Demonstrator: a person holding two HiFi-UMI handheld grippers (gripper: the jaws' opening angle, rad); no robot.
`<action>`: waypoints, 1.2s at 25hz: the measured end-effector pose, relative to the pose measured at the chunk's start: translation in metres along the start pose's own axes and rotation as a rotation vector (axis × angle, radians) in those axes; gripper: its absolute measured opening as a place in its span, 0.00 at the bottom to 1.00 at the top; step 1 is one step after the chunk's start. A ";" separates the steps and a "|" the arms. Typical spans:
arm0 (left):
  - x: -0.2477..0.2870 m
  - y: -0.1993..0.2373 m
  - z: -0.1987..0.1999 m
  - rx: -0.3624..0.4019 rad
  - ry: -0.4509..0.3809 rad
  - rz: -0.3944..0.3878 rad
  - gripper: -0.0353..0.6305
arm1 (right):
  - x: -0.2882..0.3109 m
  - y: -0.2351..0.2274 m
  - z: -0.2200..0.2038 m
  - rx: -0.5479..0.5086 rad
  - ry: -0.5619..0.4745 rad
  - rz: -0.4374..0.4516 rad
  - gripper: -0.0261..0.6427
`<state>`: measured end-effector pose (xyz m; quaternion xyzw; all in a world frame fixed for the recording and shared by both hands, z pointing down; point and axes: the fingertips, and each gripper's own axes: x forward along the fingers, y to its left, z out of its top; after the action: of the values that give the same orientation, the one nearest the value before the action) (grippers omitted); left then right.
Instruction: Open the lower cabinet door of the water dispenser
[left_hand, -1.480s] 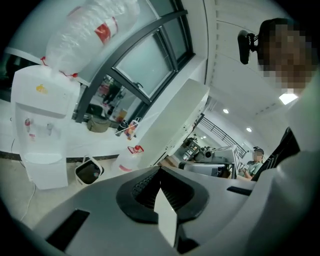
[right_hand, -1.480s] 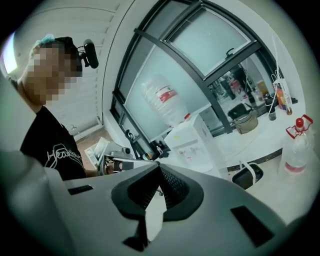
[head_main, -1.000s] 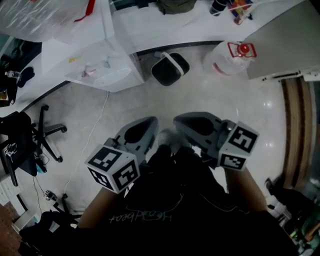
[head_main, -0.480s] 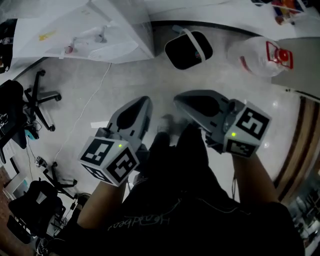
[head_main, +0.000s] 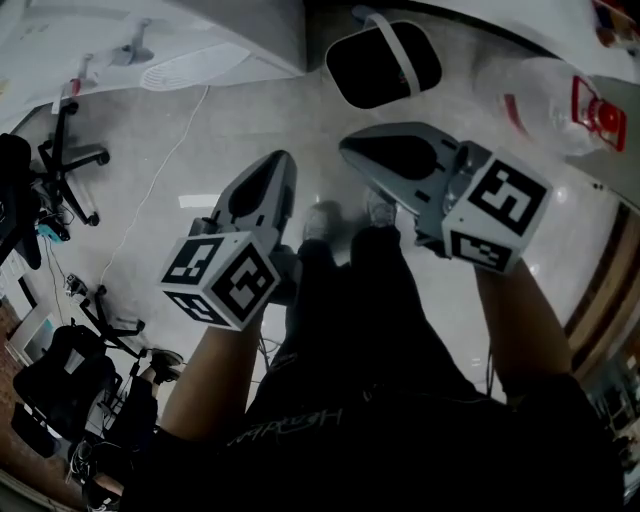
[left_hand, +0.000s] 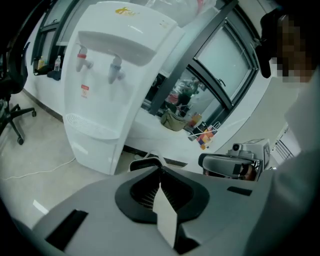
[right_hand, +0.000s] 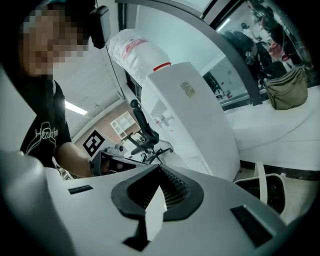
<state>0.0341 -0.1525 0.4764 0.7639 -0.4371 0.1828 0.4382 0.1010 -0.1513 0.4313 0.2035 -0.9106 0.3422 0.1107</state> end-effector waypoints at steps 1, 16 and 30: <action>0.008 0.003 -0.003 -0.010 -0.004 0.017 0.06 | 0.000 -0.006 -0.003 -0.013 0.004 0.000 0.06; 0.107 0.059 -0.014 0.019 -0.048 0.339 0.16 | -0.005 -0.063 -0.041 0.042 0.027 -0.007 0.06; 0.179 0.138 -0.008 0.020 -0.066 0.475 0.37 | 0.015 -0.087 -0.077 0.054 0.076 0.033 0.06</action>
<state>0.0196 -0.2693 0.6700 0.6495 -0.6167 0.2602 0.3607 0.1311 -0.1637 0.5434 0.1784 -0.8995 0.3758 0.1338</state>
